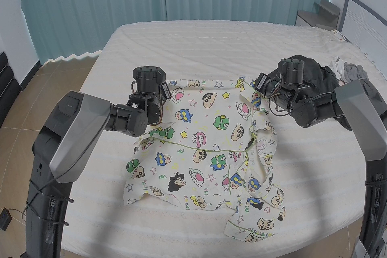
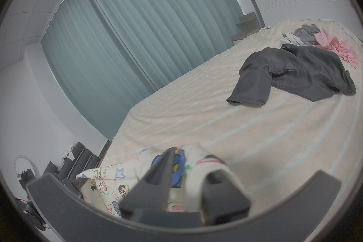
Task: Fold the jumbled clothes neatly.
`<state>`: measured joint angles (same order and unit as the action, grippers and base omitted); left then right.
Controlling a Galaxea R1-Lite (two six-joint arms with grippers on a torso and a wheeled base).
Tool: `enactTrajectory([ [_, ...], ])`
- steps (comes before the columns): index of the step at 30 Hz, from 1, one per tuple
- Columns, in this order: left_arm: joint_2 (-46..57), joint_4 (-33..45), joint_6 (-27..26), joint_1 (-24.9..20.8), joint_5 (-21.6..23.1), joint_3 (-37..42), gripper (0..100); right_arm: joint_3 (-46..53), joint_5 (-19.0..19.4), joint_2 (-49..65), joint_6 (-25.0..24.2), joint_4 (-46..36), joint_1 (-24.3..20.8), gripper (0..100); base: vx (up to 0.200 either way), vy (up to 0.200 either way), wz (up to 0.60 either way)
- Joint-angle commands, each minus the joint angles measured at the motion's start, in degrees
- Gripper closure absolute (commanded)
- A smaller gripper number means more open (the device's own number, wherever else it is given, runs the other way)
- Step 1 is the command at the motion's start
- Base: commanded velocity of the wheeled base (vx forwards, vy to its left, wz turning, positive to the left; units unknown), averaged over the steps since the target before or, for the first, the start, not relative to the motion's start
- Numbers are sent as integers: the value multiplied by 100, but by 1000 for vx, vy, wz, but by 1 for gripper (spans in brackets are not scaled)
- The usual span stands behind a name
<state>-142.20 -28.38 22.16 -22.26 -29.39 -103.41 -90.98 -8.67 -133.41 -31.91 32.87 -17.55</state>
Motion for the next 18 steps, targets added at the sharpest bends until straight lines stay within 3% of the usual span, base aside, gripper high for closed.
enactTrajectory([
  [1, -985, 421, -19, 108, -146, -1118, 0, -588, 49, -677, 27, -123, 261, 0, 0, 0, 0],
  [5, -1231, 447, -37, 257, -383, -1118, 0, -869, 49, -712, -104, -96, 455, 0, 0, 0, 0],
  [18, -1187, 632, -247, 811, -392, -1118, 0, -1054, 172, -607, -684, -843, 745, 0, 0, 0, 0],
])
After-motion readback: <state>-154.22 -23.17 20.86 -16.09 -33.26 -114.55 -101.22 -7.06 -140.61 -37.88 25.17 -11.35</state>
